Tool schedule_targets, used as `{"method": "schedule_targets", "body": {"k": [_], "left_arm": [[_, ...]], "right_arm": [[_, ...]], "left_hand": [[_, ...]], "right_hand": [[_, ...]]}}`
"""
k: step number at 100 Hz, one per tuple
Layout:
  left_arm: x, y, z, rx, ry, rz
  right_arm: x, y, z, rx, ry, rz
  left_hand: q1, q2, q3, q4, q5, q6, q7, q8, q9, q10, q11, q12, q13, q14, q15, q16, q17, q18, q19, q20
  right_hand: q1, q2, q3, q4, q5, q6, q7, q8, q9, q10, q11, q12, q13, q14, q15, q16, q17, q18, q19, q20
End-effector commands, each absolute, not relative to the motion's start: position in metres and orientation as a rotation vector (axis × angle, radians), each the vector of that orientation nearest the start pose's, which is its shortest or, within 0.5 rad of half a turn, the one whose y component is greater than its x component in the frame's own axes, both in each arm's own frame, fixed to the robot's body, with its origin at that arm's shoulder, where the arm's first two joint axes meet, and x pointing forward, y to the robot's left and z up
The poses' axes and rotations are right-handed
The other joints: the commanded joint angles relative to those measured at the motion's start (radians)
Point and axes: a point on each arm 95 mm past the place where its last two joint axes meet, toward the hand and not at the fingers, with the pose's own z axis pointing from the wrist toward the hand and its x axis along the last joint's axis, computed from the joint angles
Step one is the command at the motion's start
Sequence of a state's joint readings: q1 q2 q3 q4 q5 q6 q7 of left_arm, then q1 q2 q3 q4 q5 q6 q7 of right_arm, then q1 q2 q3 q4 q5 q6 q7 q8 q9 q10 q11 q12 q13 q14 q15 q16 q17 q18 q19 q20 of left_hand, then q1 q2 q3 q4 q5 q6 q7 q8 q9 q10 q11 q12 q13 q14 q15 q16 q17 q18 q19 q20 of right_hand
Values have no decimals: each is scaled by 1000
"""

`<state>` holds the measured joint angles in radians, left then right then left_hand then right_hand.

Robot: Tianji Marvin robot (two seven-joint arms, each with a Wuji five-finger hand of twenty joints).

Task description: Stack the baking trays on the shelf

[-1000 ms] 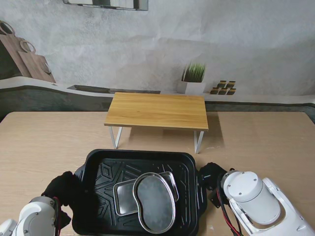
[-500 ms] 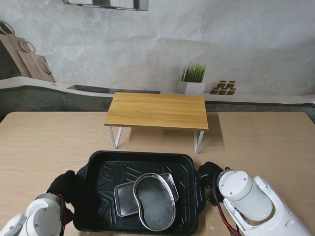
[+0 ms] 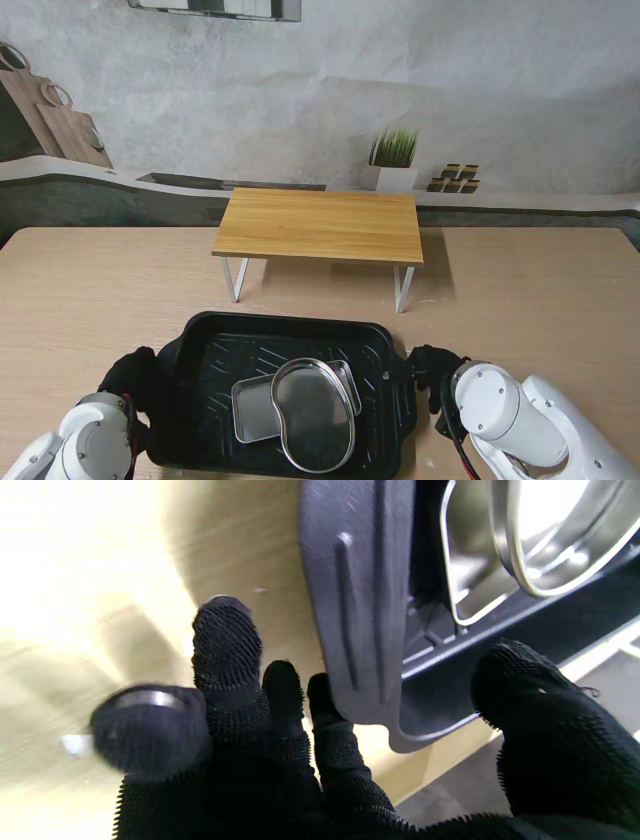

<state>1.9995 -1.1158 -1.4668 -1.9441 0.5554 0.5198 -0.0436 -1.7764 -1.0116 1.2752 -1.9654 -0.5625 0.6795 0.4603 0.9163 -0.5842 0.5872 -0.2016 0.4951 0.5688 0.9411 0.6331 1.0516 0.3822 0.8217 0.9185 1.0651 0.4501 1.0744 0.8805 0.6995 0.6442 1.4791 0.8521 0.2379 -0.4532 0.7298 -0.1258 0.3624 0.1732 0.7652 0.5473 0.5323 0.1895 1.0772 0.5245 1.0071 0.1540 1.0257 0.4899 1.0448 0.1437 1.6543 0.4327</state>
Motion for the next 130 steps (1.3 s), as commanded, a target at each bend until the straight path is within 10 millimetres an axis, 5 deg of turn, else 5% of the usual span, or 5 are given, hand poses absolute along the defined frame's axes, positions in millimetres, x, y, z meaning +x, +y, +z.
{"method": "schedule_targets", "body": {"k": [1, 49, 61, 87, 130], "left_arm": [[296, 65, -335, -2038, 940, -1180], [295, 63, -338, -2052, 954, -1171], [294, 62, -337, -2064, 960, -1175], [292, 63, -328, -2063, 978, -1206], [299, 66, -309, -2069, 1027, -1209]], "right_arm": [[316, -9, -326, -2754, -1701, -1274], [311, 8, -339, -2665, -1623, -1168], [315, 12, -342, -2669, -1632, -1173], [318, 15, -327, -2688, -1370, -1255], [335, 13, -300, -2683, -1290, -1190]], "left_hand": [[188, 89, 153, 32, 35, -183, 126, 8, 59, -107, 52, 14, 25, 23, 38, 27, 2, 13, 61, 23], [188, 92, 148, 33, 37, -192, 124, 12, 57, -108, 46, 16, 17, 26, 33, 27, -9, 7, 55, 26], [188, 93, 146, 33, 37, -193, 124, 12, 56, -109, 46, 17, 17, 25, 34, 27, -9, 7, 56, 27], [185, 92, 143, 37, 35, -196, 129, 21, 60, -107, 68, 28, 32, 8, 68, 39, 6, -1, 81, 36], [186, 83, 153, 48, 56, -207, 139, 18, 76, -96, 94, 35, 69, -15, 113, 48, 52, -2, 117, 41]], "right_hand": [[-45, 38, -28, 55, -66, 24, -25, -37, -48, -4, -49, -36, -61, 145, -63, -25, -27, 1, -57, -26], [295, -182, 312, 54, -53, -10, 134, 19, 89, -81, 67, -1, 210, 23, 66, -20, 118, -275, 108, 65], [581, -266, 413, -89, 64, -58, 188, 55, 196, -82, 122, -85, 304, -53, 200, 26, 145, -422, 203, 132], [631, -219, 500, -109, 389, -165, 261, -89, 379, 24, 48, -42, 305, -104, 511, 209, 194, -570, 400, 268], [629, -129, 409, -91, 392, -47, 272, -120, 425, 91, 94, 86, 310, -250, 666, 303, 216, -615, 440, 381]]}}
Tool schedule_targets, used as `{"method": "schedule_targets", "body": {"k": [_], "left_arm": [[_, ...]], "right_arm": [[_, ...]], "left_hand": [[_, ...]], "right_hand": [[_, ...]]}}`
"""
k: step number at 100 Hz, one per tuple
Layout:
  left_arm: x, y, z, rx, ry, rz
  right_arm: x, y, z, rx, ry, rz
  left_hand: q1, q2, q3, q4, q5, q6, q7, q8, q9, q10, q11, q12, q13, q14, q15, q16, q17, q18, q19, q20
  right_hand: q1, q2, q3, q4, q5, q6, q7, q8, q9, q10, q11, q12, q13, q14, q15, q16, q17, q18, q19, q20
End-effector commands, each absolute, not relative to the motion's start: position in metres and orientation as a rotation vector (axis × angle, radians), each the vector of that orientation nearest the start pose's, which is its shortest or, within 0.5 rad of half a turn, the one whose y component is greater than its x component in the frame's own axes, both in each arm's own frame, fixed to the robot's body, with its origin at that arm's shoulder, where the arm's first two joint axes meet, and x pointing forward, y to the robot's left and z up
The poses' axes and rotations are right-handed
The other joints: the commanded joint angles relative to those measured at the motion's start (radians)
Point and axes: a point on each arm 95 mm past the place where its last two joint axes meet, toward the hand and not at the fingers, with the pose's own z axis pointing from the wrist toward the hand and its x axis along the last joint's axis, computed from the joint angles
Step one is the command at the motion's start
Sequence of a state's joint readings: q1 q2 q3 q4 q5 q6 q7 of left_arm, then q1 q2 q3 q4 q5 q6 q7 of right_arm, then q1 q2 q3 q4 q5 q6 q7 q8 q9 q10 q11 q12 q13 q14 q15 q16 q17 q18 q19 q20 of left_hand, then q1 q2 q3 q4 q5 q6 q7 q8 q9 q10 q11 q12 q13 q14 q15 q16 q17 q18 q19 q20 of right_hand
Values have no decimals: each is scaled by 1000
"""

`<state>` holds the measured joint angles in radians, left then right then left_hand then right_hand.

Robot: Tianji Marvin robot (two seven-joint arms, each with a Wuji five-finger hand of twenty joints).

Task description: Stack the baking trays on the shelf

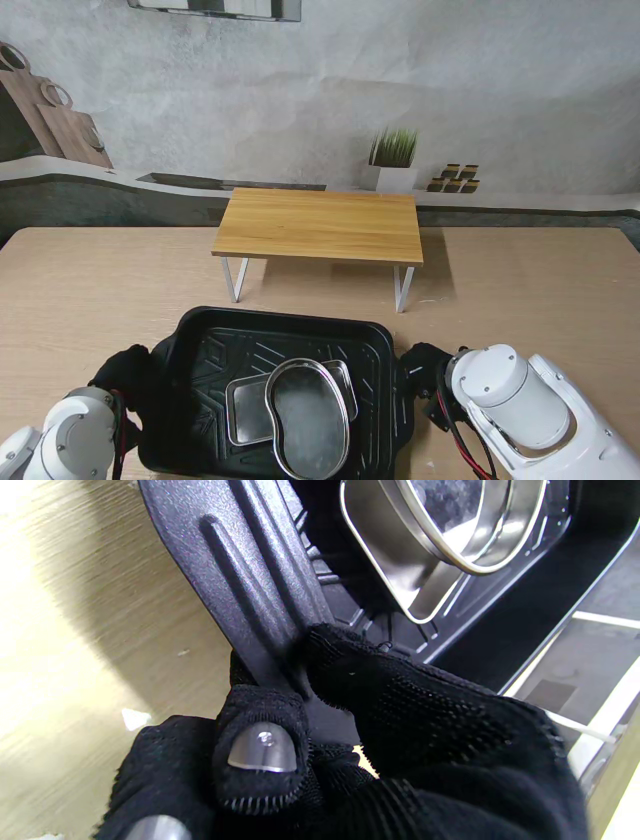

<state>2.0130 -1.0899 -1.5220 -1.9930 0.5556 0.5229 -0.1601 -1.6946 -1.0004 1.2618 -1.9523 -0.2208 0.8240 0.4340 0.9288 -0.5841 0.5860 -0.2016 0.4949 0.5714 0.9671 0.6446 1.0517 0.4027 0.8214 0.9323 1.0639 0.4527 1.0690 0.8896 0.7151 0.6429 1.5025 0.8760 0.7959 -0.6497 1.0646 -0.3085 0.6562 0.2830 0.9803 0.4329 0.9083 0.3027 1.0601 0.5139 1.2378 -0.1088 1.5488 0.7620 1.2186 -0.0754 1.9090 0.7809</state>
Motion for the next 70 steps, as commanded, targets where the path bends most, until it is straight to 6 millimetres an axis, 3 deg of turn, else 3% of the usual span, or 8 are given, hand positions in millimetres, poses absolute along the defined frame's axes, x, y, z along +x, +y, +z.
{"method": "schedule_targets", "body": {"k": [1, 70], "left_arm": [[299, 66, -309, -2068, 1029, -1208], [307, 69, -267, -2045, 1109, -1242]], "right_arm": [[335, 13, -300, -2683, -1289, -1190], [346, 13, -250, -2641, -1312, -1260]], "left_hand": [[173, 83, 154, 48, 57, -209, 113, 6, 77, -117, 94, 21, 70, -17, 119, 39, 38, 0, 94, 17], [168, 76, 166, 52, 61, -206, 117, 1, 81, -113, 100, 23, 79, -26, 128, 38, 49, -2, 103, 11]], "right_hand": [[71, 68, 73, 91, 99, -155, 56, -6, 49, -21, 111, 98, 80, 13, 144, 32, 42, -396, 185, 34], [71, 79, 63, 94, 112, -140, 33, -18, 61, -16, 114, 142, 79, 20, 158, 48, 46, -403, 185, 62]]}}
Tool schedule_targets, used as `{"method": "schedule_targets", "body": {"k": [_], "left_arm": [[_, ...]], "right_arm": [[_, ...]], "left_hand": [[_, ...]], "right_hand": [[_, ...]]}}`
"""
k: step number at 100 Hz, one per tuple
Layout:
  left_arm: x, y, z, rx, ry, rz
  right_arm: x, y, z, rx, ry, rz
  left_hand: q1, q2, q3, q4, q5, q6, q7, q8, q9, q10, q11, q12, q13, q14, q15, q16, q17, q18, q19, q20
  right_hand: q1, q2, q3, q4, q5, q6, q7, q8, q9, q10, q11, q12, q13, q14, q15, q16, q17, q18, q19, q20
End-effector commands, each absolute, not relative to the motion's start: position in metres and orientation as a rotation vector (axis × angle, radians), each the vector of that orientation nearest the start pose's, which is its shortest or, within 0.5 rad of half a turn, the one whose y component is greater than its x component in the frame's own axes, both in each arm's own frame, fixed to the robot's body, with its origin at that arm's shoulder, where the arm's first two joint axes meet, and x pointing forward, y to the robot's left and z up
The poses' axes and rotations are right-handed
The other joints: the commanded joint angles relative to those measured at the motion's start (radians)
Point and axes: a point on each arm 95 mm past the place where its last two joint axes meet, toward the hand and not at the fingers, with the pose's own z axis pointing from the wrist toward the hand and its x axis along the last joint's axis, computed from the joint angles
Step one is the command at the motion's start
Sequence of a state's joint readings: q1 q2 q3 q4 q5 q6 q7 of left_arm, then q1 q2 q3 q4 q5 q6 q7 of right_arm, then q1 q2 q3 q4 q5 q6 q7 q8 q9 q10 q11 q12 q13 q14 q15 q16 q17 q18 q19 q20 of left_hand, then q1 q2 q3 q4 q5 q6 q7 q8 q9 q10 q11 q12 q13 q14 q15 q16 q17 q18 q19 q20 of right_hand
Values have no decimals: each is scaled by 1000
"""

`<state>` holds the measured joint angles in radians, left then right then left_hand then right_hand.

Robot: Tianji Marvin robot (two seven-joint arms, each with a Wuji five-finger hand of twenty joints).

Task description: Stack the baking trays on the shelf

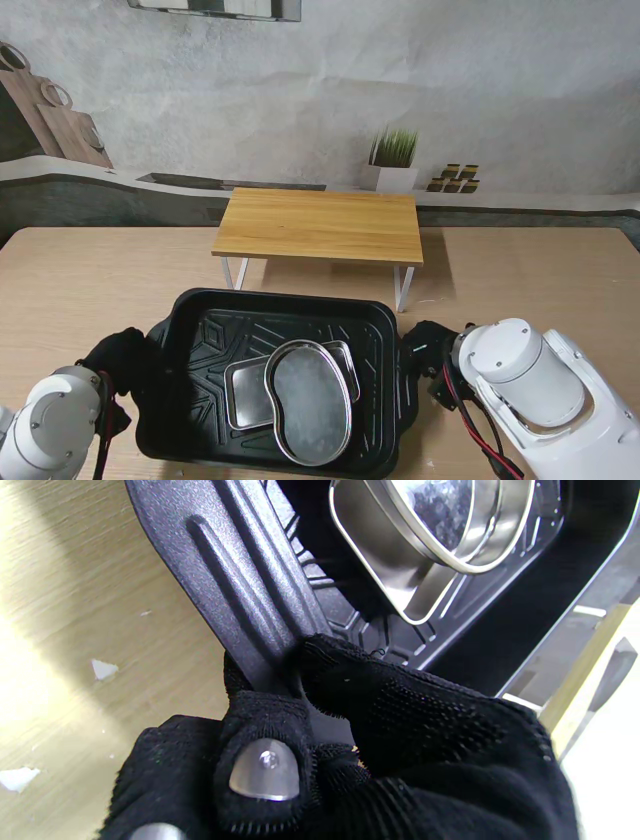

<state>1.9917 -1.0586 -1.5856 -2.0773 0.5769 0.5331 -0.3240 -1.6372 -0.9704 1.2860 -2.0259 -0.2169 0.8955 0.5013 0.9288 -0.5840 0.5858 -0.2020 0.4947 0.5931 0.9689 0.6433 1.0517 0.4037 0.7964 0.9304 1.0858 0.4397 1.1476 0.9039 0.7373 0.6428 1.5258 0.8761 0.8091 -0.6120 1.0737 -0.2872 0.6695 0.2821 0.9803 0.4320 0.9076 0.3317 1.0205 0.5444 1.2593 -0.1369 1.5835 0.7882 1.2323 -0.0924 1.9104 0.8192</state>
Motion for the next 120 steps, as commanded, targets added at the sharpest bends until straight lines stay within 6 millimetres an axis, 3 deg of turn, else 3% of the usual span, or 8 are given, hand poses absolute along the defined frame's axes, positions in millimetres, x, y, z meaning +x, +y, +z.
{"method": "schedule_targets", "body": {"k": [1, 65, 120], "left_arm": [[307, 69, -266, -2045, 1111, -1242], [331, 70, -224, -2030, 1148, -1274], [365, 65, -199, -2029, 1152, -1301]], "right_arm": [[346, 13, -249, -2640, -1313, -1261], [375, 8, -210, -2609, -1316, -1264], [408, 5, -187, -2612, -1291, -1289]], "left_hand": [[168, 76, 166, 52, 61, -227, 115, 2, 81, -114, 125, 25, 57, -13, 50, 23, 27, -3, 80, 11], [160, 64, 180, 58, 66, -224, 118, 6, 89, -114, 139, 27, 72, -27, 68, 25, 49, -9, 100, 7], [158, 63, 185, 59, 66, -224, 115, 8, 88, -111, 141, 26, 70, -25, 70, 25, 46, -9, 104, 5]], "right_hand": [[58, 41, 53, 73, 99, -139, 33, -17, 63, -45, 154, 113, 58, 48, 123, 22, 32, -386, 184, 24], [57, 62, 27, 82, 101, -145, 24, -19, 73, -57, 171, 172, 58, 36, 129, 28, 34, -397, 184, 25], [58, 67, 20, 85, 101, -149, 19, -21, 72, -62, 167, 188, 58, 38, 132, 31, 34, -396, 184, 30]]}}
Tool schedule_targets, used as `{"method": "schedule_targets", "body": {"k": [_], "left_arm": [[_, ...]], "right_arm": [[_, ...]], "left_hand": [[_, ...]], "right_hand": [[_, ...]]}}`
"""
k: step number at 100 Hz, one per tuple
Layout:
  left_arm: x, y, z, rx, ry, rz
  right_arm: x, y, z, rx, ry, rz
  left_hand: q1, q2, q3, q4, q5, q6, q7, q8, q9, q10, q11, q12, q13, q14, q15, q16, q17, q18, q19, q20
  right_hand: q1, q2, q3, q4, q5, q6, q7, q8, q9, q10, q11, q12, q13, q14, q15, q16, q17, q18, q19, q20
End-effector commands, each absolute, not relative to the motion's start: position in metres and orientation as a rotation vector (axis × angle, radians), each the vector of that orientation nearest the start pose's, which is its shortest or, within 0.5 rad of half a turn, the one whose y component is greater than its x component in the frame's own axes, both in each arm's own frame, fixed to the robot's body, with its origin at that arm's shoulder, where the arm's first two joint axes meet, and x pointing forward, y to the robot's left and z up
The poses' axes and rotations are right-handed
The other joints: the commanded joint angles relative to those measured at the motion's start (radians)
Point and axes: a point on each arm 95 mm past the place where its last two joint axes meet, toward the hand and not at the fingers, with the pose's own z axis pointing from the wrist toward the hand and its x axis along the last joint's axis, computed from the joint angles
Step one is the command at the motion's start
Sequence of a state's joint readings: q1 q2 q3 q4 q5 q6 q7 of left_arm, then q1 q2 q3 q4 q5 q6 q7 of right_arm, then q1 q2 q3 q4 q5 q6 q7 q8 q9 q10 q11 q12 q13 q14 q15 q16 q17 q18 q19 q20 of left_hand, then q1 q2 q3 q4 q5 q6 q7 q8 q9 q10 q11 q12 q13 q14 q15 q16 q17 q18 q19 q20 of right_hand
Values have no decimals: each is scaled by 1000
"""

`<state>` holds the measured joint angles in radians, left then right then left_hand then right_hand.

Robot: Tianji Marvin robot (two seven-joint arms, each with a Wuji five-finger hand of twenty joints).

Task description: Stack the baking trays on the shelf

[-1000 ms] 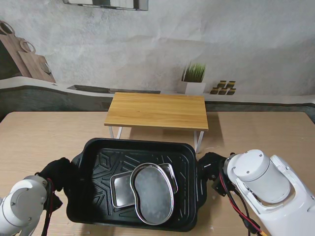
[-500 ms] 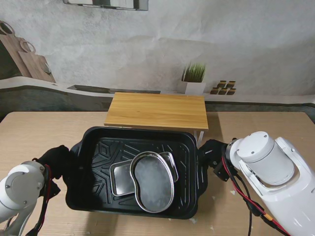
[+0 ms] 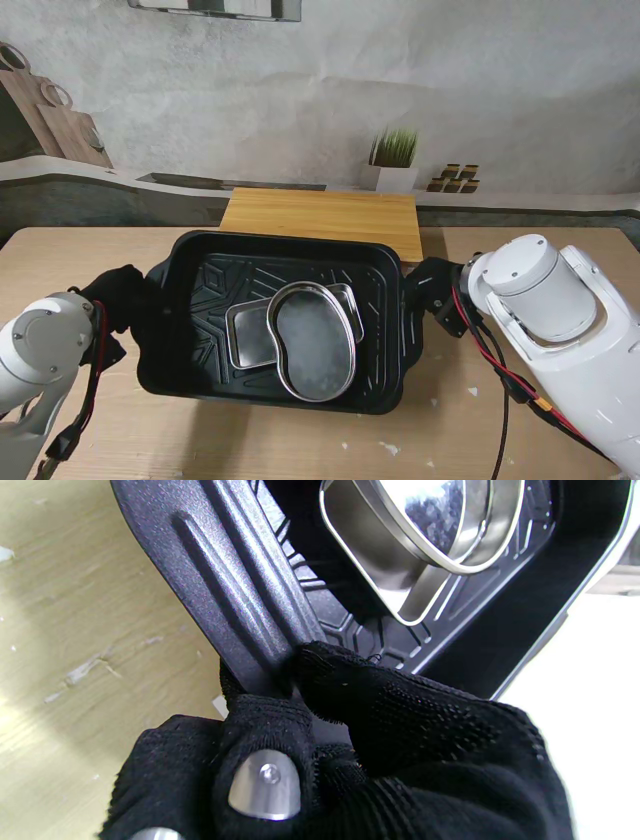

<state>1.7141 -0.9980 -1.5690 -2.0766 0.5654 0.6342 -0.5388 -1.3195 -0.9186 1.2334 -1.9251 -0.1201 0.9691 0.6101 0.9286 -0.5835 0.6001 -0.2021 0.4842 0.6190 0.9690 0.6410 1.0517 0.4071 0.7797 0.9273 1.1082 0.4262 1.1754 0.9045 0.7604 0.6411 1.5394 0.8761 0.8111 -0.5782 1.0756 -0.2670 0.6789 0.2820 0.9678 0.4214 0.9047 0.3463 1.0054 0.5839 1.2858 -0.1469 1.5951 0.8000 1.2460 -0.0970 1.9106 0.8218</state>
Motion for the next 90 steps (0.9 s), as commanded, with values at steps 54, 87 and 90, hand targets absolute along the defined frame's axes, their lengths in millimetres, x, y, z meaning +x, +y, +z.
{"method": "schedule_targets", "body": {"k": [54, 87, 90], "left_arm": [[417, 59, -177, -2063, 1156, -1294], [463, 54, -158, -2054, 1173, -1283], [467, 53, -158, -2057, 1170, -1284]], "right_arm": [[456, 1, -164, -2634, -1245, -1292], [494, -6, -143, -2681, -1212, -1319], [498, -7, -142, -2686, -1213, -1320]], "left_hand": [[157, 61, 172, 60, 77, -251, 115, 14, 87, -113, 160, 31, 46, -13, 46, 25, 22, -7, 92, 5], [158, 63, 171, 60, 75, -253, 114, 16, 85, -114, 160, 32, 44, -12, 46, 25, 19, -6, 92, 6], [160, 62, 171, 60, 77, -251, 114, 15, 85, -111, 160, 32, 42, -10, 45, 25, 16, -6, 91, 6]], "right_hand": [[56, 36, 15, 66, 91, -152, 31, -9, 75, -78, 180, 156, 32, 50, 122, 19, 21, -392, 183, 30], [55, 39, 11, 66, 89, -156, 31, -8, 73, -83, 180, 158, 32, 51, 123, 19, 21, -393, 183, 31], [55, 39, 11, 66, 88, -156, 31, -8, 73, -83, 180, 158, 32, 51, 123, 19, 21, -393, 183, 31]]}}
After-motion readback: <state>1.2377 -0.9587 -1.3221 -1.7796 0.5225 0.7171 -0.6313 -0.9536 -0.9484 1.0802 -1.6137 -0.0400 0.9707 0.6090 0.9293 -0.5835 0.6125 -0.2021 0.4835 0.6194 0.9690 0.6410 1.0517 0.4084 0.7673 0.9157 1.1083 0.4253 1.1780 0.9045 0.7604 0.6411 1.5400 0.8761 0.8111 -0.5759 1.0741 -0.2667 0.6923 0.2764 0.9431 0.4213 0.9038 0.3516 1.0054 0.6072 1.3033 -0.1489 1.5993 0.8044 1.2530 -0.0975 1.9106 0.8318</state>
